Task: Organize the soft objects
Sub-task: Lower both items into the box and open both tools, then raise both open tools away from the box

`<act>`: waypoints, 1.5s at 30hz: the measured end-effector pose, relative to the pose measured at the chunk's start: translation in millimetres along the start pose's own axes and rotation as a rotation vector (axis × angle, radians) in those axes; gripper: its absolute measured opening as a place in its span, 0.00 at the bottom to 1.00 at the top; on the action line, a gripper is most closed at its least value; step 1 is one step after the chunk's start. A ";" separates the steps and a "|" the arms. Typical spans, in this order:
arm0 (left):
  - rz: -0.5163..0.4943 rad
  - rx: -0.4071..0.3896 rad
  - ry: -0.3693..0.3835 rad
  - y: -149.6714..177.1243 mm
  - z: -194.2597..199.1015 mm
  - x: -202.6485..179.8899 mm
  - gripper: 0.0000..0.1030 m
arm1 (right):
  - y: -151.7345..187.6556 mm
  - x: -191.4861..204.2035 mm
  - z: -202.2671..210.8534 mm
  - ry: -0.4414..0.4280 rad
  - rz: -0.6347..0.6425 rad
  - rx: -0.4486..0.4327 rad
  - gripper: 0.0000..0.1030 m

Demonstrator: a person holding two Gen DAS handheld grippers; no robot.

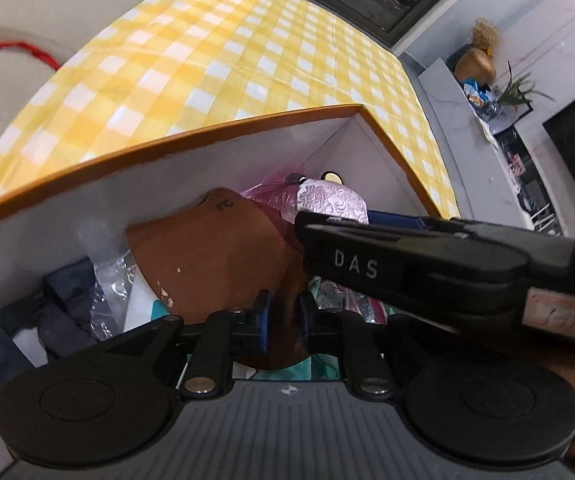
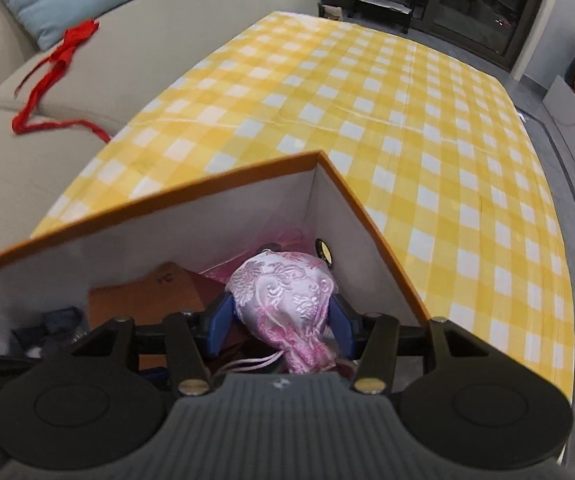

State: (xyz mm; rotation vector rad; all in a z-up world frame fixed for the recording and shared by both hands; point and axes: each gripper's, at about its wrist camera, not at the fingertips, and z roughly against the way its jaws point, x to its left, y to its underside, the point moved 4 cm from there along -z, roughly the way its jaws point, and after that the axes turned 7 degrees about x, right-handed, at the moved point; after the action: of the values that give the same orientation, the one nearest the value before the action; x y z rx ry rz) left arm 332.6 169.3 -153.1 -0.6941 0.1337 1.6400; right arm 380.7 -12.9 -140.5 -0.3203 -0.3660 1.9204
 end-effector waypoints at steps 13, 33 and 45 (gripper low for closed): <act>-0.090 -0.042 -0.099 3.8 26.3 -18.4 0.61 | 12.1 -18.9 42.6 -0.028 -0.034 -0.053 0.65; -0.239 -0.118 -0.239 56.9 101.0 -42.2 0.78 | 91.1 -29.7 156.2 0.026 -0.008 -0.123 0.69; -0.066 -0.136 -0.221 99.4 131.9 -10.2 0.84 | 134.1 -11.1 167.3 -0.062 -0.066 -0.121 0.75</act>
State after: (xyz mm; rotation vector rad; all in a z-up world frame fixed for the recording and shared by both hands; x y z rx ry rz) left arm 192.8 201.0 -70.6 -0.6085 -0.1599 1.6612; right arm 206.1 -87.4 -40.3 -0.3248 -0.5285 1.8507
